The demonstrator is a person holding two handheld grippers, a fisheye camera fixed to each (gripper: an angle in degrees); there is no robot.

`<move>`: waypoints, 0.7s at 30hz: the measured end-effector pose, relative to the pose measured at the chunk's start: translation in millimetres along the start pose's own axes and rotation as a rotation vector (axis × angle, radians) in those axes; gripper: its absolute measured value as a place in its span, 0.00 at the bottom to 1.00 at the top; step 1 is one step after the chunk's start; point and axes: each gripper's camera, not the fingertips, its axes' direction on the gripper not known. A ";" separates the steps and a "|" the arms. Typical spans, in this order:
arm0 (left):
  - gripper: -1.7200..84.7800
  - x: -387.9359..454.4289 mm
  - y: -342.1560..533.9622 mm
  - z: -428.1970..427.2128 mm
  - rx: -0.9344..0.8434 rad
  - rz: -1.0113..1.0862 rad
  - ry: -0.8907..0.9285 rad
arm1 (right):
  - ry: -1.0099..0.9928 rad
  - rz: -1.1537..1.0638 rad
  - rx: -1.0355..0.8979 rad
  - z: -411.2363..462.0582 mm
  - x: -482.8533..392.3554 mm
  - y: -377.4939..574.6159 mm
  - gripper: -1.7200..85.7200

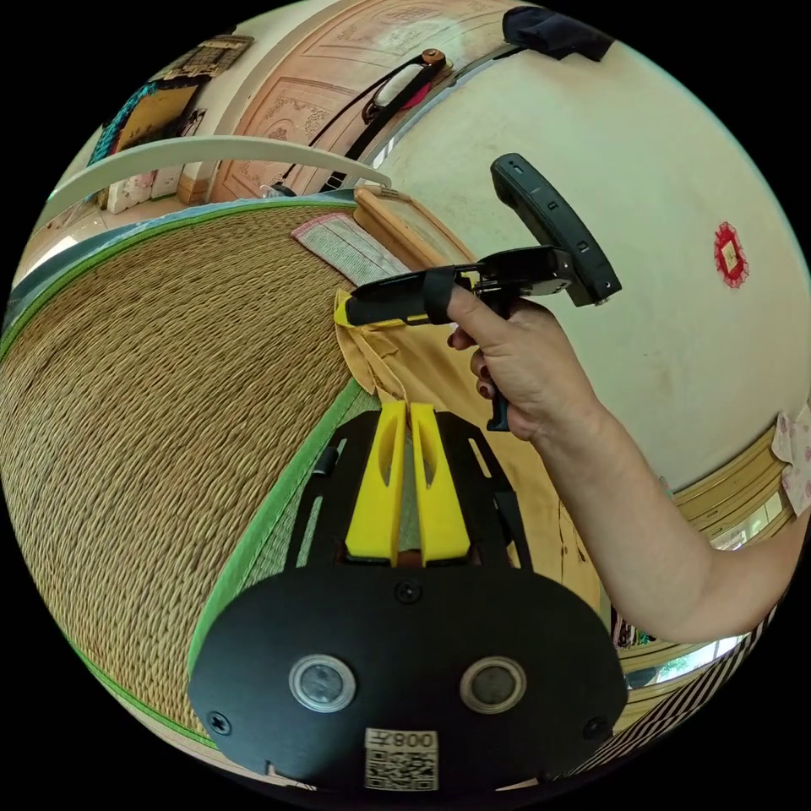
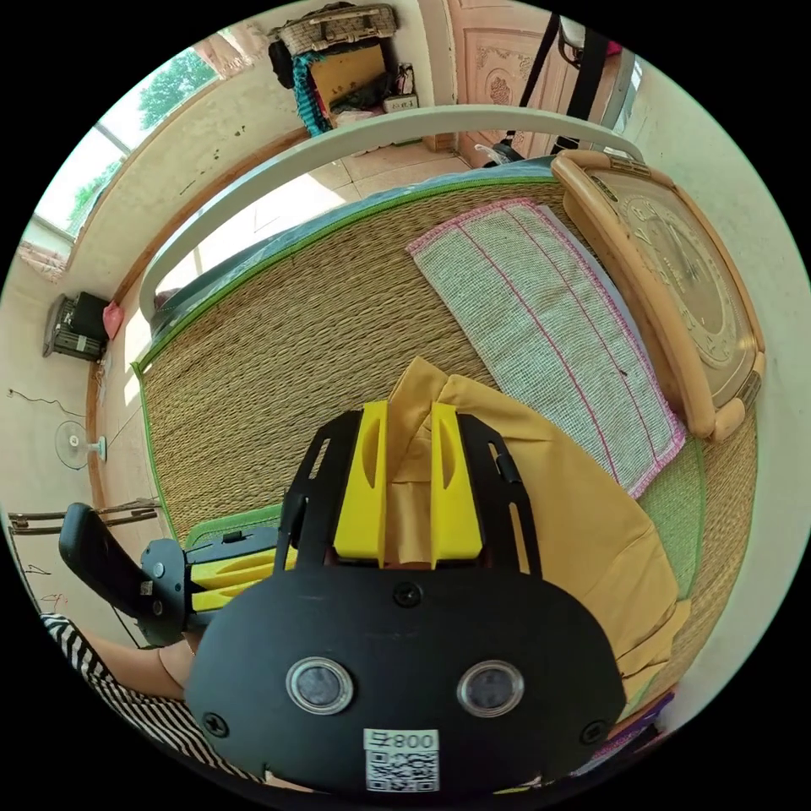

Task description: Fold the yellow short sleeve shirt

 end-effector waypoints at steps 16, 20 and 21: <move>0.03 151.2 -72.8 9.6 0.137 0.387 0.258 | -0.312 0.146 0.355 -66.5 196.6 234.9 0.03; 0.03 203.3 -90.2 24.4 0.102 0.518 0.370 | -0.308 0.246 0.412 -71.1 255.6 359.1 0.02; 0.03 220.7 -96.1 32.1 0.068 0.559 0.398 | -0.309 0.286 0.422 -64.3 270.4 395.6 0.02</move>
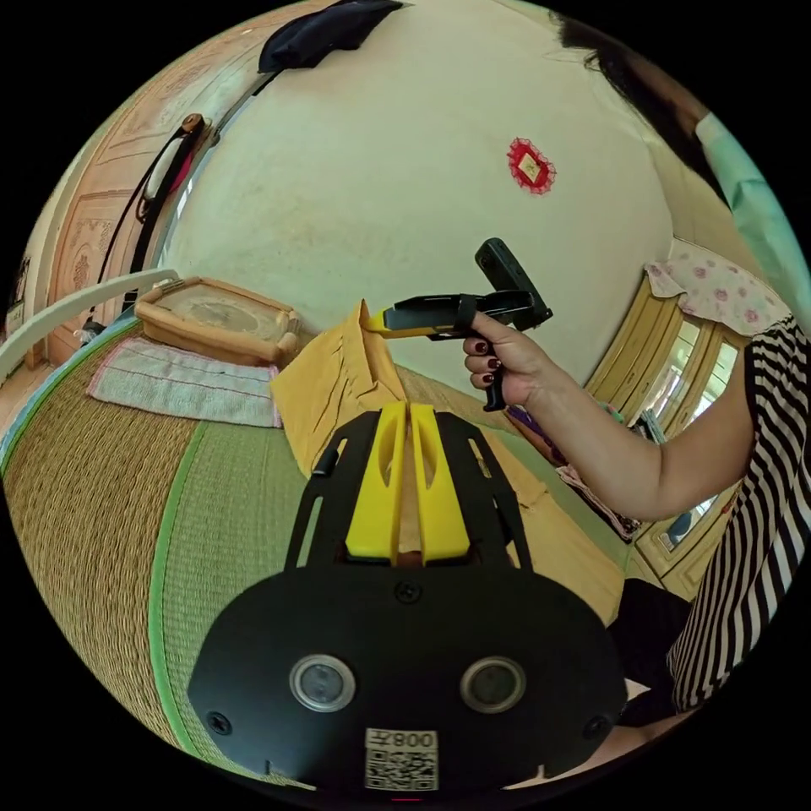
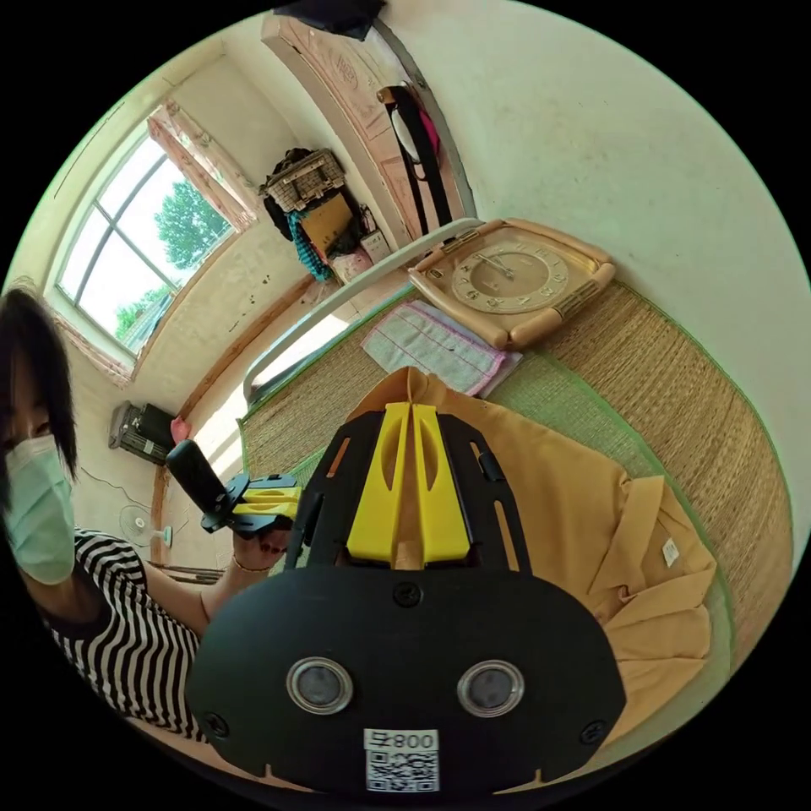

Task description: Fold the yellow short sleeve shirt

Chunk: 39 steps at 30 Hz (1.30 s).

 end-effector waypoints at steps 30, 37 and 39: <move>0.03 101.0 -192.1 265.6 -0.621 0.162 0.312 | -0.073 0.473 -0.063 97.2 299.5 384.7 0.02; 0.02 102.8 -221.6 278.1 -0.588 0.108 0.286 | -0.049 0.508 -0.048 106.6 303.0 413.1 0.02; 0.02 103.9 -226.0 284.2 -0.611 0.087 0.264 | -0.064 0.492 -0.031 109.7 294.9 416.3 0.02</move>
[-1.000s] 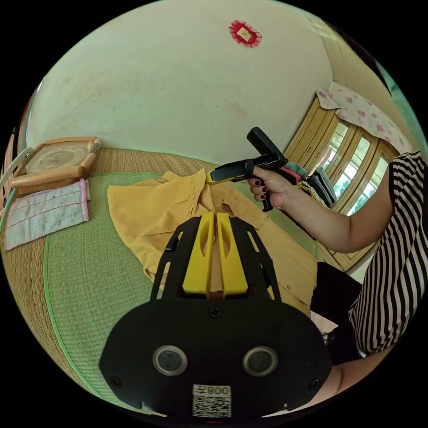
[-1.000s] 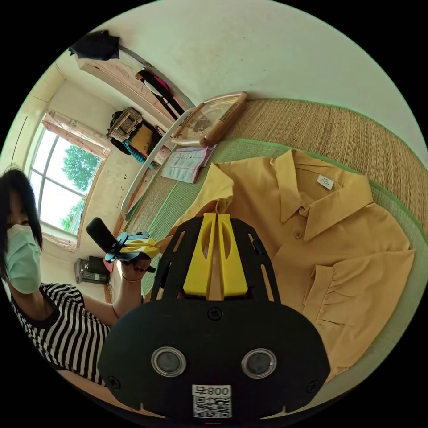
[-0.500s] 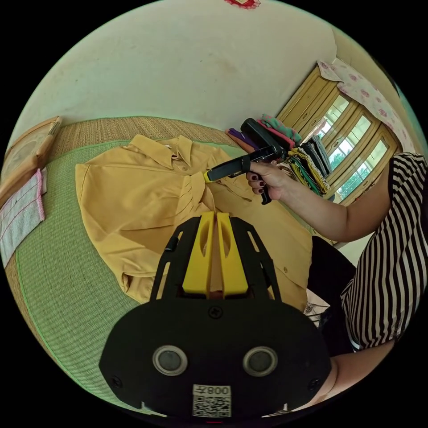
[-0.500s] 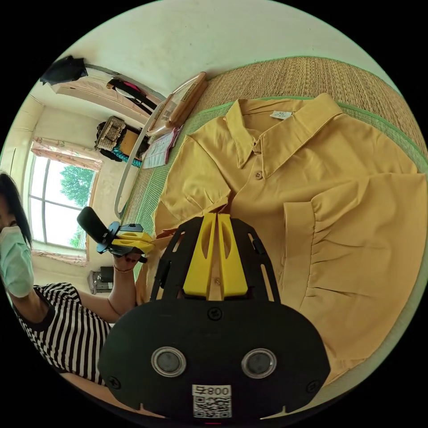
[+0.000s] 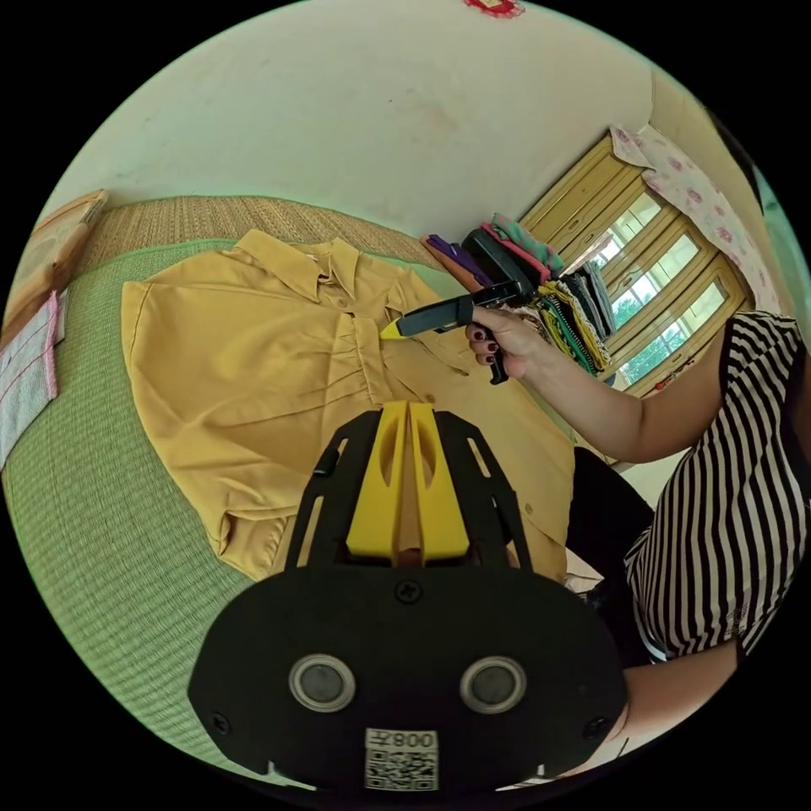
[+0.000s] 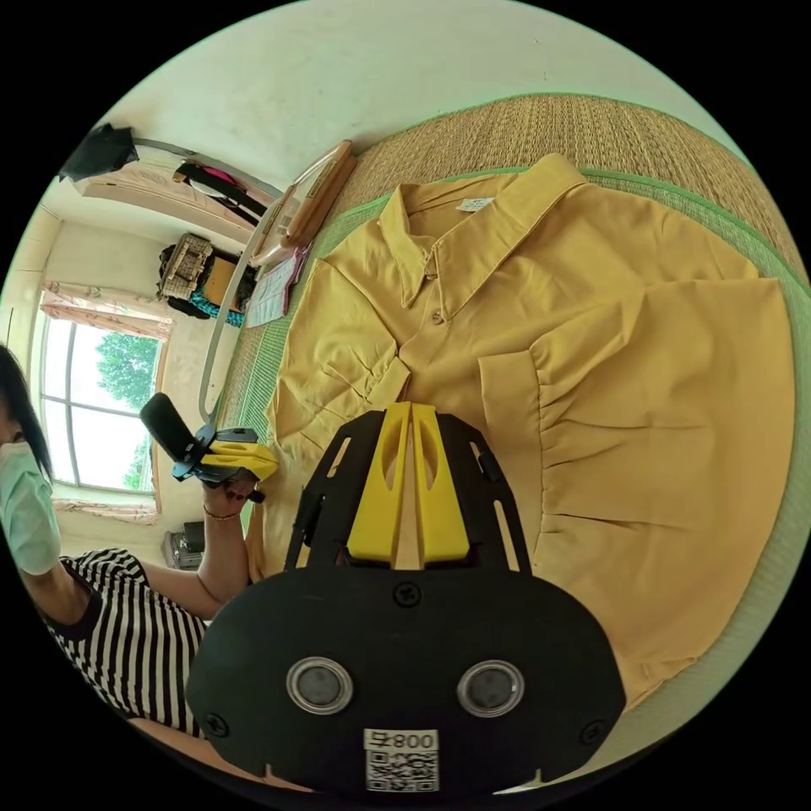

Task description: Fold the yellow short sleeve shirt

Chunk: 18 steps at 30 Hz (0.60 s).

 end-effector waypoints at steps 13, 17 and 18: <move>0.02 13.4 -34.0 17.6 -0.132 -0.093 -0.156 | 0.104 -0.104 0.003 43.6 -44.6 16.8 0.02; 0.02 14.4 -33.1 11.2 -0.076 -0.109 -0.100 | 0.208 -0.108 0.060 9.1 -52.6 59.1 0.02; 0.02 14.2 -32.0 11.7 -0.081 -0.121 -0.106 | 0.242 -0.082 0.082 -1.2 -47.6 73.1 0.02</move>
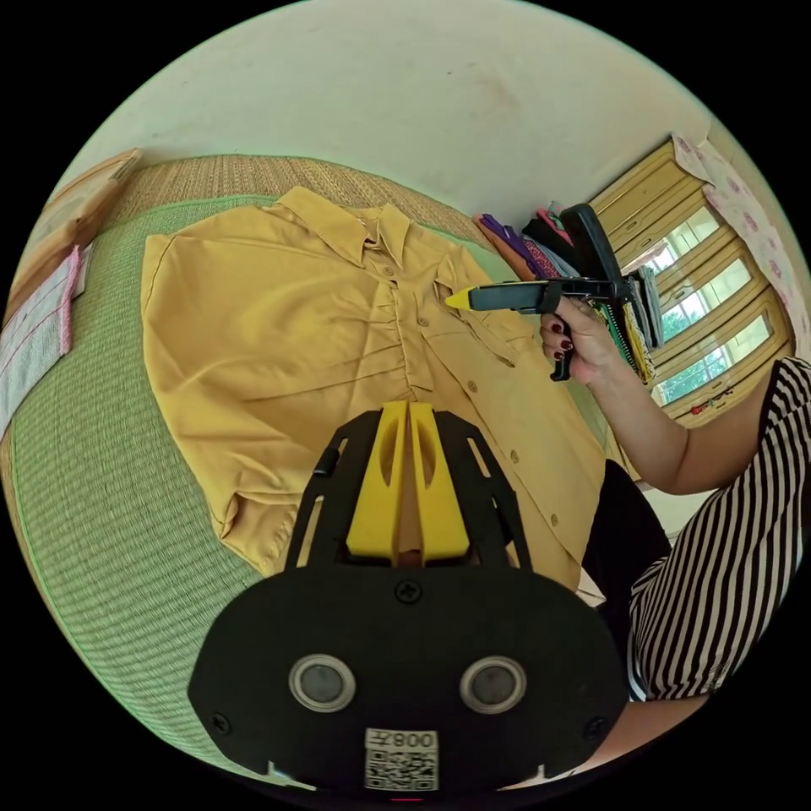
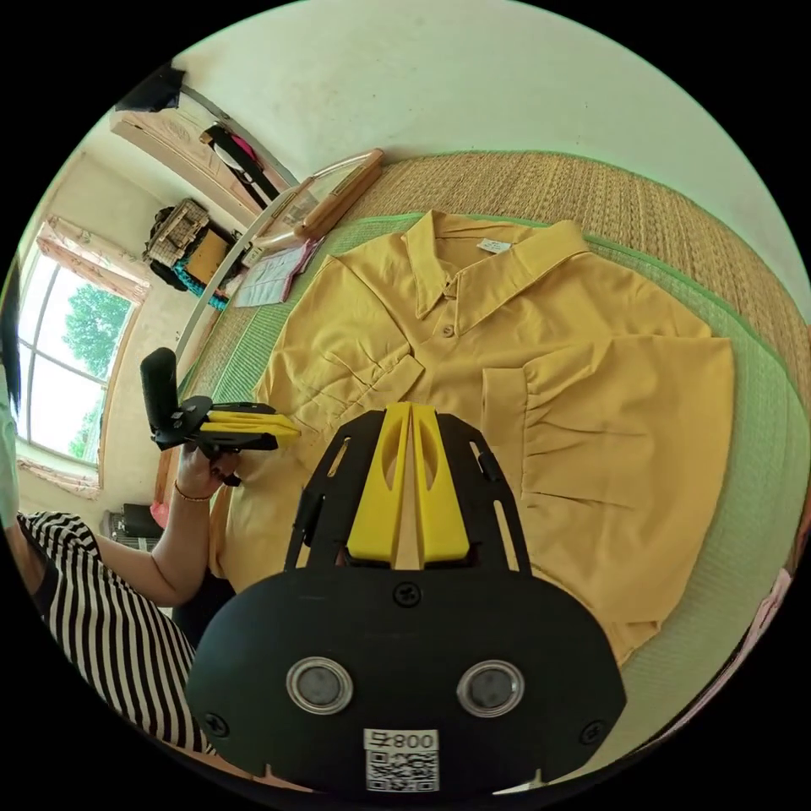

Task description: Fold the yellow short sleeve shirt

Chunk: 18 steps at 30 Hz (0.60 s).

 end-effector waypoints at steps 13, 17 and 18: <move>0.02 12.0 21.5 5.4 -0.029 -0.033 -0.044 | 0.112 0.079 -0.052 19.8 10.7 55.0 0.02; 0.02 13.5 35.9 0.2 0.013 -0.036 -0.032 | 0.074 0.067 -0.024 9.4 3.1 58.5 0.02; 0.02 12.7 41.5 -1.2 0.025 -0.040 -0.019 | 0.067 0.065 -0.010 7.3 1.4 58.5 0.02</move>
